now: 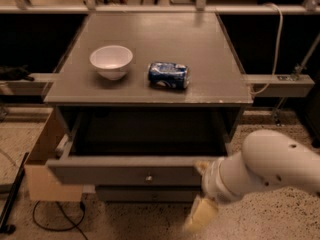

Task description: Close top drawer

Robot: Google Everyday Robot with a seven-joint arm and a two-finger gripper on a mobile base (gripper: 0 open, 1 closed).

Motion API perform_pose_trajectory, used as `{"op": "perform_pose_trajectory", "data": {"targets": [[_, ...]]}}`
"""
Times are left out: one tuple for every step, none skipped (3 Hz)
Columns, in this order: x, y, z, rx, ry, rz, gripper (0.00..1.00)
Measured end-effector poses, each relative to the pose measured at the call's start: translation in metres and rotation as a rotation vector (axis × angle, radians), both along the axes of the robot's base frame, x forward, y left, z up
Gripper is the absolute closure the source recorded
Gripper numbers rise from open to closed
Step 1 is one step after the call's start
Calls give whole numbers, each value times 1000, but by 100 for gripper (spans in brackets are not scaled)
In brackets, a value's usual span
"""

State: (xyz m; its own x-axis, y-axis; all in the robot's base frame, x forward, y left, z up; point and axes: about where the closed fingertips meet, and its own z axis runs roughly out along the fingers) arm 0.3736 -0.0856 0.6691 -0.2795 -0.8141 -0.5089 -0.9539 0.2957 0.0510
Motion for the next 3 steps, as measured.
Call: {"op": "perform_pose_trajectory", "data": {"targets": [[0,0,0,0,0,0,27],[76,-1,3,-18,-36,-2,58],[134,-6,-6,-20,-43,-17,81]]}}
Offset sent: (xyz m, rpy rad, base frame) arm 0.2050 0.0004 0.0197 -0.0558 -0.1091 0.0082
